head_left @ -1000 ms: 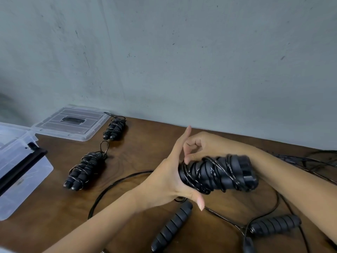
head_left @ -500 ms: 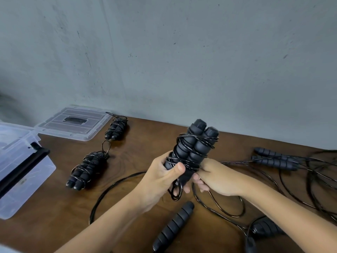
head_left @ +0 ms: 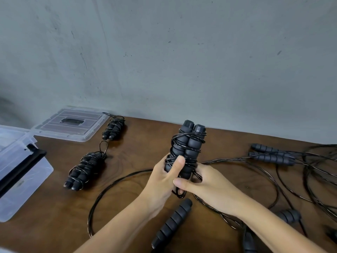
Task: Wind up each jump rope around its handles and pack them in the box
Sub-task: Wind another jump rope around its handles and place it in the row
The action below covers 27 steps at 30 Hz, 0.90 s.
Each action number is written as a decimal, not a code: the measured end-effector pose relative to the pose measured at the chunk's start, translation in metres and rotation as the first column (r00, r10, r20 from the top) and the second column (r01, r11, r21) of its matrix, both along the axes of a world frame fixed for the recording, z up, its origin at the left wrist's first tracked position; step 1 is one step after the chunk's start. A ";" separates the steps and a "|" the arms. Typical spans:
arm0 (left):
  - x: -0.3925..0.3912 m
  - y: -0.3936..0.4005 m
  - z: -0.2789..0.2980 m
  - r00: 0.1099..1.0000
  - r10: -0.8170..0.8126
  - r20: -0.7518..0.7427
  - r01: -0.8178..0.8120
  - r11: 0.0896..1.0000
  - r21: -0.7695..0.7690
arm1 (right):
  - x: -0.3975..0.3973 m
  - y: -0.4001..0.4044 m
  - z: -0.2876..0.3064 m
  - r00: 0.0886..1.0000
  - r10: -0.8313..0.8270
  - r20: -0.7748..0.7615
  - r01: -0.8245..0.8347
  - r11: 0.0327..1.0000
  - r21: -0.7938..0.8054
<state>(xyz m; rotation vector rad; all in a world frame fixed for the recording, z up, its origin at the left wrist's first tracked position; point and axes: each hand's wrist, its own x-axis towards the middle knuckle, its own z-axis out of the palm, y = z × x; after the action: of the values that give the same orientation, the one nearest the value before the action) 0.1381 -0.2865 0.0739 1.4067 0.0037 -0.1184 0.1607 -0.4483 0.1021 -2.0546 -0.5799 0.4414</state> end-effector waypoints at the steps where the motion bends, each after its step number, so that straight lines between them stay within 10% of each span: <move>1: -0.001 -0.001 0.002 0.999 -0.018 -0.037 0.017 1.000 -0.023 | 0.000 -0.001 0.000 1.000 -0.001 -0.003 0.001 1.000 0.003; 14: -0.014 0.003 0.016 0.963 -0.227 -0.144 0.191 0.955 -0.226 | -0.008 -0.008 0.009 0.996 -0.038 -0.076 0.049 0.987 0.152; 27: -0.039 0.030 0.013 0.986 -0.157 0.049 0.131 0.930 0.344 | -0.033 -0.020 0.020 0.989 -0.009 -0.147 0.032 0.988 0.154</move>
<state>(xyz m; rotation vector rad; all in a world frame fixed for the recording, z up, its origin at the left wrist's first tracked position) 0.0989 -0.2569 0.0865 1.7568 -0.1491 -0.1935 0.1280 -0.4681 0.1224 -1.8599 -0.4894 0.5134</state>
